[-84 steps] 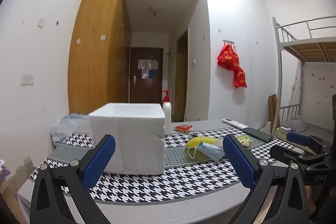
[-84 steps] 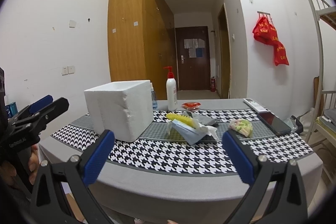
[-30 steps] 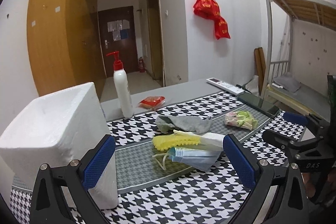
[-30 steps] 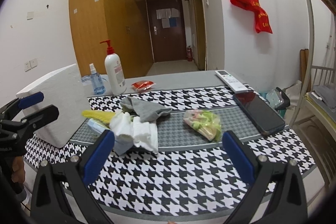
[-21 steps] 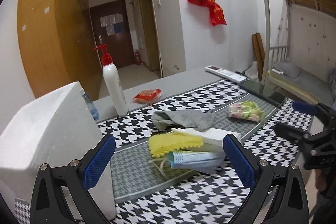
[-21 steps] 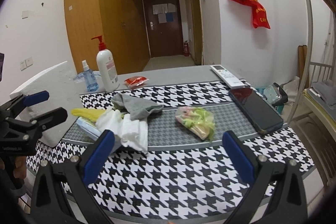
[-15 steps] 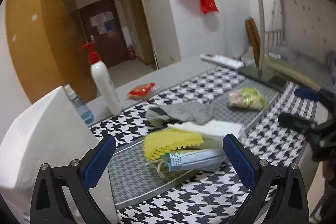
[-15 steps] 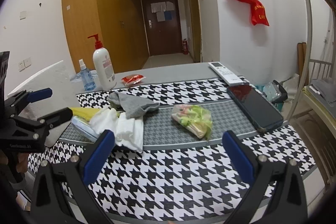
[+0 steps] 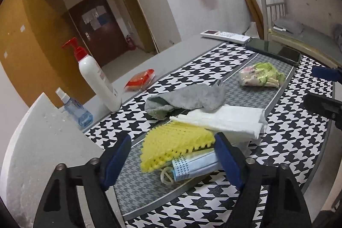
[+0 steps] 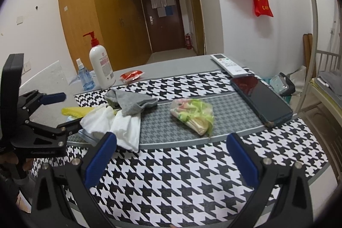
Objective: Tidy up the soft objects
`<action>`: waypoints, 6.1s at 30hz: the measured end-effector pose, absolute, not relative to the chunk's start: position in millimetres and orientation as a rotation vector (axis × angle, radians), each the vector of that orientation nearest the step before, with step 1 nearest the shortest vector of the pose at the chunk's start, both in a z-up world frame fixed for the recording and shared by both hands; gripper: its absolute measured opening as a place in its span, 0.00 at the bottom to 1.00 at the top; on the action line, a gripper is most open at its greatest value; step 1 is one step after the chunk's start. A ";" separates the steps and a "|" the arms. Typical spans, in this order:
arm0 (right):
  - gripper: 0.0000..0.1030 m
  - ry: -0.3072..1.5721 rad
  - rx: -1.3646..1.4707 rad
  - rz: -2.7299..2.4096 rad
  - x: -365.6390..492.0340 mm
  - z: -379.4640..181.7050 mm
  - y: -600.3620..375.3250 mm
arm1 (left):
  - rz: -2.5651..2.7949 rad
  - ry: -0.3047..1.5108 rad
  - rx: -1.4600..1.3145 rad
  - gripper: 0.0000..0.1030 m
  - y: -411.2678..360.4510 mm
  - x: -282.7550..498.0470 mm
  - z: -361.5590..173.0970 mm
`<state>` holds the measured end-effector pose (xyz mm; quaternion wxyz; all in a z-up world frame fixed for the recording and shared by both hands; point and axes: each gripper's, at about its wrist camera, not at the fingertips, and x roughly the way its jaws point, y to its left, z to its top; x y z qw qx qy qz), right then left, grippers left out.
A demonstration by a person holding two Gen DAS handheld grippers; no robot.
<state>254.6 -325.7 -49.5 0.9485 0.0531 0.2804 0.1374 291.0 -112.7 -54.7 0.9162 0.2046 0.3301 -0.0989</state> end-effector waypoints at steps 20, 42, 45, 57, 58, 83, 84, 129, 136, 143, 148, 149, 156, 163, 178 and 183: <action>1.00 0.660 0.068 0.269 286.2 -52.2 -324.5 | -0.276 0.702 0.301 0.19 -91.1 293.0 -59.9; 1.00 0.854 -0.274 0.303 365.5 -66.5 -303.8 | -0.377 0.643 0.074 0.19 -57.0 281.8 -48.2; 0.99 0.866 -0.270 0.327 369.8 -69.0 -303.3 | -0.368 0.643 0.063 0.19 -55.3 282.4 -48.7; 0.66 0.897 -0.231 0.348 377.3 -75.1 -309.7 | -0.325 0.647 0.069 0.19 -55.1 282.0 -55.0; 0.63 0.903 -0.230 0.348 378.3 -76.2 -309.5 | -0.328 0.642 0.064 0.19 -54.9 281.2 -54.8; 0.27 0.755 -0.033 0.333 328.5 -48.3 -330.9 | -0.319 0.565 0.036 0.12 -50.2 273.3 -46.3; 0.27 0.750 -0.034 0.333 325.7 -47.7 -329.7 | -0.314 0.567 0.041 0.17 -51.7 272.5 -46.0; 0.27 0.643 0.093 0.447 269.9 -53.0 -345.5 | -0.031 0.885 0.338 0.07 -88.7 327.0 -71.8; 0.27 0.641 0.092 0.445 265.0 -53.1 -346.9 | -0.070 0.860 0.278 0.12 -72.4 312.0 -63.0; 0.27 0.645 0.087 0.458 263.7 -54.5 -342.7 | -0.039 0.874 0.275 0.25 -66.1 314.6 -75.5; 0.27 0.651 0.093 0.453 264.6 -56.4 -342.8 | -0.014 0.891 0.263 0.33 -59.7 321.9 -82.3; 0.27 0.653 0.093 0.453 264.7 -56.9 -342.3 | -0.032 0.902 0.259 0.39 -59.4 322.6 -83.6; 0.27 0.659 0.089 0.450 266.2 -57.7 -341.6 | -0.074 0.931 0.229 0.53 -57.3 324.2 -89.4; 0.27 0.665 0.077 0.451 266.7 -58.1 -338.3 | -0.077 0.942 0.211 0.56 -54.3 326.0 -95.0; 0.27 0.665 0.077 0.435 262.0 -57.0 -337.2 | -0.037 0.869 0.167 0.09 -44.8 317.3 -87.6; 0.27 0.657 0.082 0.425 258.4 -54.1 -336.7 | -0.068 0.829 0.148 0.09 -43.1 308.4 -79.1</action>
